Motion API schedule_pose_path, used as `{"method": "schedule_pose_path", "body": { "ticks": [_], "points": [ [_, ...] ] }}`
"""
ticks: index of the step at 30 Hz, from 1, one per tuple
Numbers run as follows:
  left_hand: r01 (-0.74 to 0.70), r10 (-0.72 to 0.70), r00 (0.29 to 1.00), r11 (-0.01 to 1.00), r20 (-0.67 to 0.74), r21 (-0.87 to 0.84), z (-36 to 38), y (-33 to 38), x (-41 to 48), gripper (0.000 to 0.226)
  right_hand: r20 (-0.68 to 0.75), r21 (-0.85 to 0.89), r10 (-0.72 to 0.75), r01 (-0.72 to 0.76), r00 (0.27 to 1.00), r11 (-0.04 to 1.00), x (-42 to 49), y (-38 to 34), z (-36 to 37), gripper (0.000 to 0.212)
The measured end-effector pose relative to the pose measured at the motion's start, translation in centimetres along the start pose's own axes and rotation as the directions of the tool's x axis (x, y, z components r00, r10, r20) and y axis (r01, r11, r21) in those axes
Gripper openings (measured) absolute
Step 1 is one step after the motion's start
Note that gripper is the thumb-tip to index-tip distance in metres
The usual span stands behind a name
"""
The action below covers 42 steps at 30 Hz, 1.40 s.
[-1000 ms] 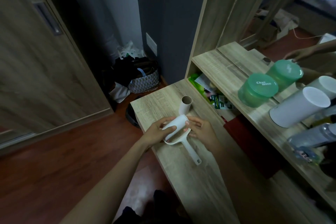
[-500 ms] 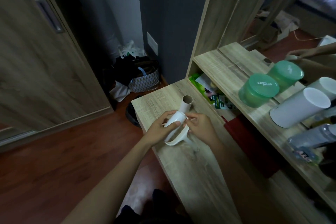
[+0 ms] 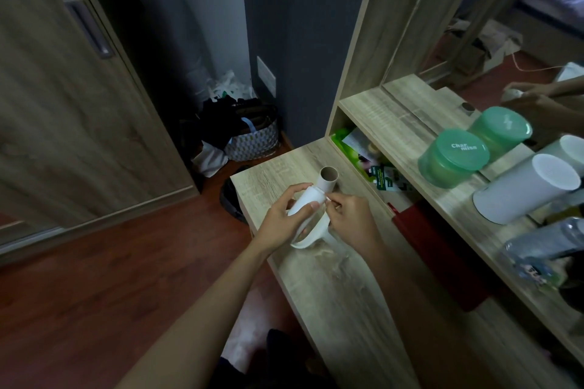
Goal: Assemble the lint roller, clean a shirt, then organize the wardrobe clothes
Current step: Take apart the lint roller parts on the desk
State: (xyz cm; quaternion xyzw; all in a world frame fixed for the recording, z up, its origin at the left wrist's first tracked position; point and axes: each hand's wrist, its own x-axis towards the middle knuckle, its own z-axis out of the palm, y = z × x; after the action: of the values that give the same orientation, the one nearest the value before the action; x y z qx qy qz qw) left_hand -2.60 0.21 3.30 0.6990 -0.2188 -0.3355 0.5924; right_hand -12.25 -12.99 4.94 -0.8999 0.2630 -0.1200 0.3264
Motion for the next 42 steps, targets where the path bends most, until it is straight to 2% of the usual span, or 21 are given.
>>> {"method": "schedule_pose_path", "body": {
  "ticks": [6,11,13,15,17,24,28,32,42],
  "points": [
    [0.015,-0.016,1.000,1.000,0.010,0.018,0.0,-0.2,0.2,0.030,-0.077,-0.058,0.061,-0.066,0.995,0.996,-0.4,-0.1,1.1,0.020],
    [-0.014,0.013,1.000,0.999,0.026,0.045,-0.4,0.2,0.3,0.029,-0.088,-0.030,0.102,-0.105,0.991,0.994,-0.4,-0.7,1.1,0.018],
    [-0.047,0.043,0.998,0.996,0.051,0.078,-0.9,0.4,0.4,0.030,0.038,0.137,0.145,-0.148,0.989,0.979,-0.2,-0.5,0.1,0.019],
    [-0.085,0.073,0.993,0.988,0.096,0.126,-1.4,0.5,0.4,0.032,0.230,0.367,0.170,-0.247,0.958,0.897,0.1,-0.2,-1.1,0.022],
    [-0.093,0.076,0.988,0.987,0.131,0.128,-1.8,0.5,0.5,0.032,0.335,0.476,0.175,-0.326,0.926,0.817,0.3,0.0,-2.1,0.020],
    [-0.174,0.119,0.960,0.962,0.252,0.211,-2.9,1.0,0.7,0.040,0.345,0.609,0.120,-0.319,0.931,0.726,0.2,-0.3,-3.2,0.020],
    [-0.178,0.135,0.957,0.972,0.257,0.153,-2.9,1.3,0.8,0.043,0.336,0.652,0.133,-0.332,0.932,0.682,0.0,-0.3,-3.5,0.017],
    [-0.139,0.112,0.955,0.987,0.276,0.079,-2.9,1.5,0.9,0.044,0.358,0.641,0.117,-0.335,0.926,0.691,-0.1,-0.3,-3.8,0.020],
    [-0.116,0.071,0.949,0.985,0.308,0.130,-3.0,1.6,0.4,0.044,0.390,0.607,0.119,-0.352,0.913,0.712,-0.2,0.5,-3.8,0.018]
  ]
}}
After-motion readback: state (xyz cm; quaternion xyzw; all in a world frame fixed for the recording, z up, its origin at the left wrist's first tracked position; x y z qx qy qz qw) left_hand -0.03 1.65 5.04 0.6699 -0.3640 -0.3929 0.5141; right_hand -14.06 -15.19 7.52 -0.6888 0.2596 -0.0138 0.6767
